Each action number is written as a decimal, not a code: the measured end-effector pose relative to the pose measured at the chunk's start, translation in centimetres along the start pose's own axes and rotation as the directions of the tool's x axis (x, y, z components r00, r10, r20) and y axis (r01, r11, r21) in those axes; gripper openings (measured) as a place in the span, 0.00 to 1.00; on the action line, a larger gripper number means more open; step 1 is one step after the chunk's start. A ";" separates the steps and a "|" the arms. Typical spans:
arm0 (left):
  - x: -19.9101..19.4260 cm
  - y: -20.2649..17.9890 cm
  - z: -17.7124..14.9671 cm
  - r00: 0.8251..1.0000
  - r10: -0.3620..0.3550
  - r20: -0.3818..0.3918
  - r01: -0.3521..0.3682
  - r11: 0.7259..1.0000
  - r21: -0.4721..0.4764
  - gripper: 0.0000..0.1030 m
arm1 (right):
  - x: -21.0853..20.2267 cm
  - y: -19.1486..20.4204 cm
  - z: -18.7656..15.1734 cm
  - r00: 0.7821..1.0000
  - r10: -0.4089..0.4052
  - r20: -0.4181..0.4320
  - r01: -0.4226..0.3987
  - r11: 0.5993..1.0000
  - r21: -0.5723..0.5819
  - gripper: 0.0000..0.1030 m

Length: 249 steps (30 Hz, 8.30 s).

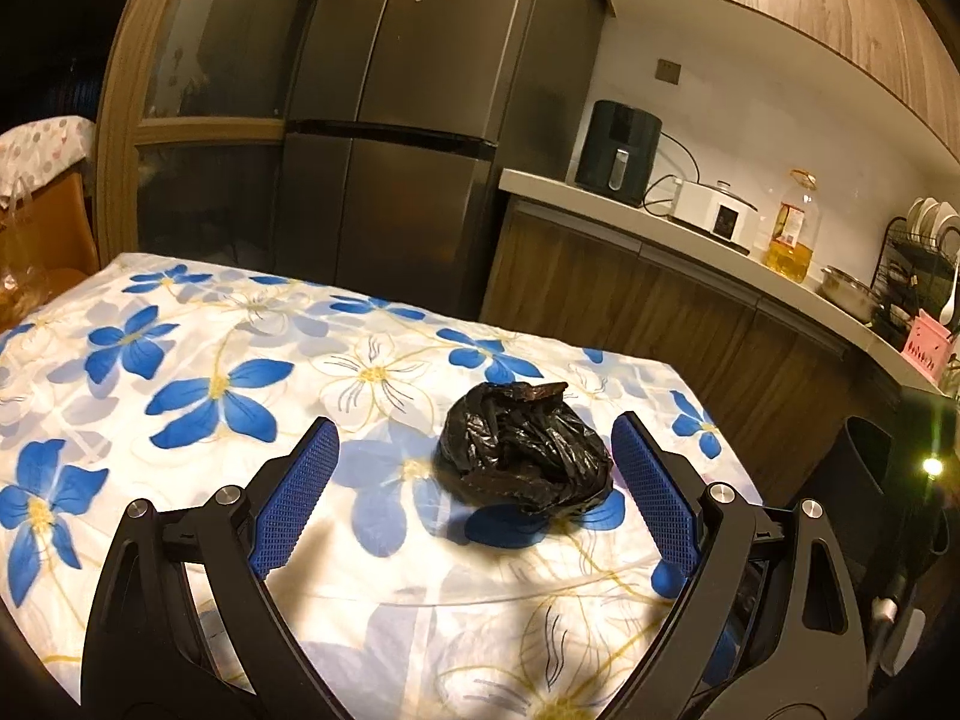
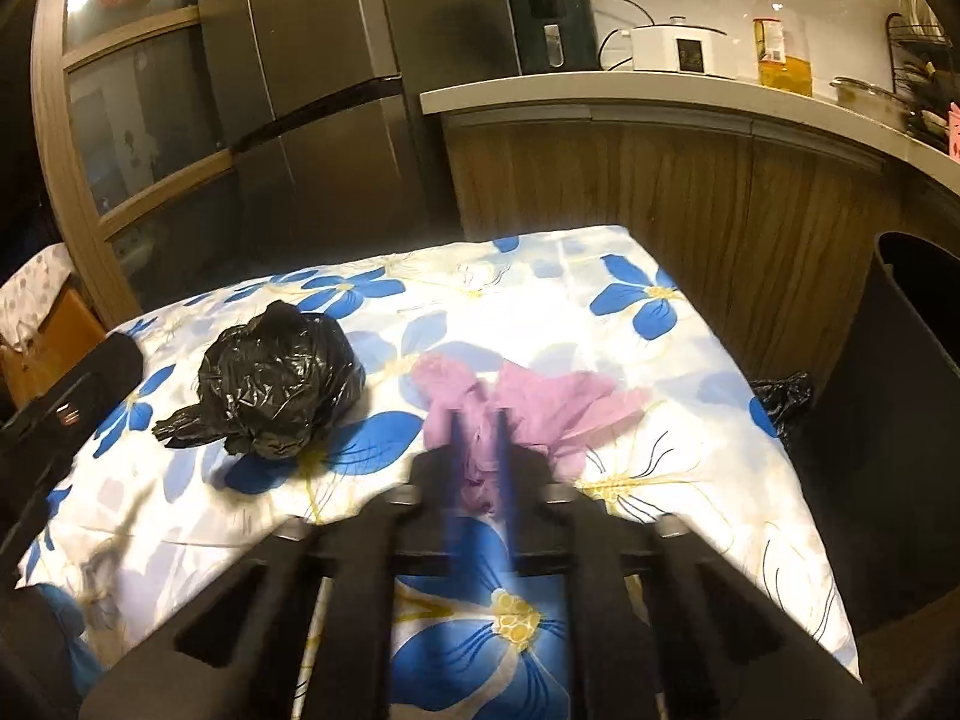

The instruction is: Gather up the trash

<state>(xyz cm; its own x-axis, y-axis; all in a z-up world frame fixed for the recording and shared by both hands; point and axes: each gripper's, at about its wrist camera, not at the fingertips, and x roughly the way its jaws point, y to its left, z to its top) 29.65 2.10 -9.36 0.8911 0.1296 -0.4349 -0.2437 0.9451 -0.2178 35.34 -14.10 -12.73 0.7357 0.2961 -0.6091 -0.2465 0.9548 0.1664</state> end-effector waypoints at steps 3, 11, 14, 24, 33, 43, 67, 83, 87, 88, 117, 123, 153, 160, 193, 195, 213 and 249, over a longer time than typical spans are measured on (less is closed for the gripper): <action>1.1 -0.3 0.2 1.000 -0.003 -0.011 0.003 1.000 -0.006 0.88 | -1.3 -0.5 -0.2 1.000 0.003 0.030 -0.004 1.000 0.019 0.04; 4.9 -1.6 -0.6 0.989 -0.029 -0.142 0.032 0.999 0.019 0.61 | -5.6 -1.2 -0.8 0.995 0.005 0.101 -0.006 1.000 0.013 0.03; 5.4 -1.5 -1.0 0.985 -0.039 -0.169 0.043 0.999 0.017 0.44 | -6.5 -1.0 -1.1 0.994 0.013 0.108 -0.014 1.000 0.007 0.03; 4.2 -1.3 -1.6 0.981 -0.064 -0.185 0.067 0.998 0.014 0.11 | -9.7 -0.4 -1.3 0.990 0.025 0.138 -0.022 0.999 -0.025 0.03; -1.1 -0.2 -1.3 0.988 -0.057 -0.141 0.058 0.998 -0.001 0.10 | -12.8 0.0 -1.4 0.985 0.041 0.169 -0.033 0.998 -0.047 0.03; -7.7 0.5 0.0 0.998 -0.031 -0.054 0.033 0.999 0.036 0.10 | -15.9 1.3 -1.8 0.976 0.075 0.205 -0.061 0.996 -0.071 0.03; -11.8 -8.0 1.4 0.986 -0.164 0.022 0.158 0.973 0.166 0.10 | -22.3 -4.3 -0.8 0.934 -0.056 0.352 0.057 0.998 0.009 0.03; -11.8 -21.6 2.0 0.921 -0.388 0.032 0.360 0.881 0.308 0.10 | -26.3 -12.8 0.7 0.850 -0.272 0.452 0.230 0.962 0.145 0.03; -11.0 -24.3 1.9 0.905 -0.424 0.024 0.394 0.860 0.326 0.10 | -26.7 -14.4 1.1 0.832 -0.301 0.465 0.251 0.953 0.167 0.03; -10.8 -25.0 1.7 0.902 -0.431 0.022 0.400 0.853 0.334 0.10 | -26.6 -14.6 1.2 0.830 -0.305 0.467 0.255 0.952 0.168 0.03; -5.7 -30.4 -1.3 0.849 -0.524 -0.067 0.509 0.778 0.367 0.10 | -22.8 -19.2 2.1 0.849 -0.294 0.438 0.229 0.954 0.196 0.03; -4.7 -30.5 -1.7 0.843 -0.531 -0.083 0.522 0.773 0.361 0.10 | -22.2 -19.4 2.2 0.853 -0.289 0.434 0.224 0.955 0.195 0.03; -4.2 -26.0 -2.2 0.876 -0.471 -0.101 0.477 0.818 0.322 0.83 | -22.3 -19.4 0.8 0.860 -0.333 0.386 0.248 0.935 0.255 0.68; -7.7 -20.7 -1.7 0.927 -0.370 -0.067 0.371 0.870 0.326 0.94 | -22.9 -16.2 -0.5 0.885 -0.338 0.321 0.277 0.935 0.221 0.85; -23.9 -5.2 -3.7 0.961 -0.274 -0.037 0.273 0.920 0.283 0.94 | -33.5 -0.5 -7.7 0.870 -0.413 0.268 0.386 0.910 0.151 0.94; -24.4 -4.8 -3.7 0.961 -0.276 -0.032 0.274 0.920 0.281 0.94 | -33.8 0.1 -8.0 0.870 -0.415 0.265 0.389 0.909 0.147 0.94; -28.1 -2.0 -3.7 0.955 -0.296 0.002 0.286 0.924 0.253 0.94 | -36.1 4.2 -9.2 0.858 -0.409 0.310 0.399 0.912 0.099 0.95; -28.6 -2.1 -3.9 0.952 -0.307 0.006 0.295 0.921 0.256 0.94 | -36.7 4.4 -9.2 0.852 -0.415 0.318 0.403 0.909 0.106 0.95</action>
<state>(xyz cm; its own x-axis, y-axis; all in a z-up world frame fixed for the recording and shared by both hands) 3.18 -4.73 0.15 0.9254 -0.1649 -0.3414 0.1367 0.9850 -0.1052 1.46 -20.99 3.25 0.9301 -0.1349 -0.3417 0.1394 0.9902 -0.0117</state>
